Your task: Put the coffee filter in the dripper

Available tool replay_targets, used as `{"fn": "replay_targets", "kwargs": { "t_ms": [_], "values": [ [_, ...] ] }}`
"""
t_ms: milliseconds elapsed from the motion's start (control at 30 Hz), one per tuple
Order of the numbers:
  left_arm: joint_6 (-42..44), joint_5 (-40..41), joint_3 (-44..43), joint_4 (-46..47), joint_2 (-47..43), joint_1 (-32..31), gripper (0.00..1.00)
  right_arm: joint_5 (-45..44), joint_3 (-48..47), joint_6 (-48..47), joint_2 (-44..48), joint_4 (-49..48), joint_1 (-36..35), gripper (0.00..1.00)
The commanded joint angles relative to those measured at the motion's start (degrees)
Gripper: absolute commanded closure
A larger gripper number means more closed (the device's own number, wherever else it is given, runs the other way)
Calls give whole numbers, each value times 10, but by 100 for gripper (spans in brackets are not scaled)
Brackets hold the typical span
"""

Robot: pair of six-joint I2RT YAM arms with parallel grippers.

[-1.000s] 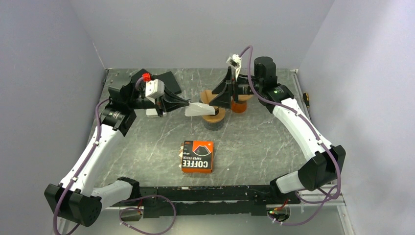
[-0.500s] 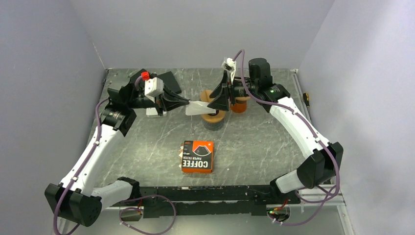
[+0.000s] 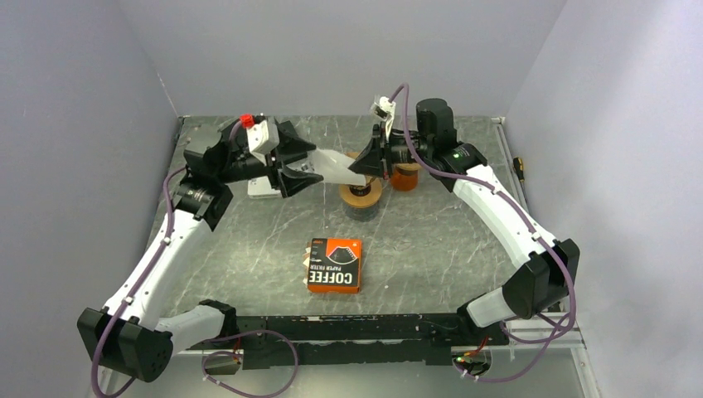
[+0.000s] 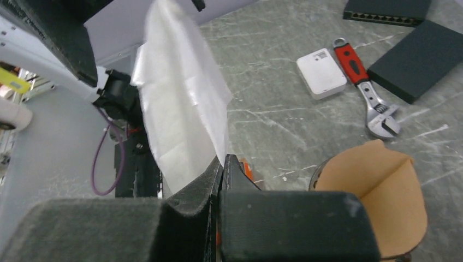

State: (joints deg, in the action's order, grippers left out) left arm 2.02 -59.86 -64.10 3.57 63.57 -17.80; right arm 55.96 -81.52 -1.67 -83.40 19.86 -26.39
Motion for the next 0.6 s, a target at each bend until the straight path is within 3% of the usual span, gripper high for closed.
{"fn": "replay_targets", "kwargs": {
  "t_ms": [0, 300, 567],
  "values": [
    [-45, 126, 2, 17, 3, 1, 2, -95, -20, 34, 20, -31, 3, 100],
    [-115, 274, -45, -16, 48, 1, 1, -204, -79, 106, -8, 20, 71, 100],
    [-197, 328, -179, -117, 164, -5, 0, -278, -125, 160, -10, 84, 150, 100]
  ]
}}
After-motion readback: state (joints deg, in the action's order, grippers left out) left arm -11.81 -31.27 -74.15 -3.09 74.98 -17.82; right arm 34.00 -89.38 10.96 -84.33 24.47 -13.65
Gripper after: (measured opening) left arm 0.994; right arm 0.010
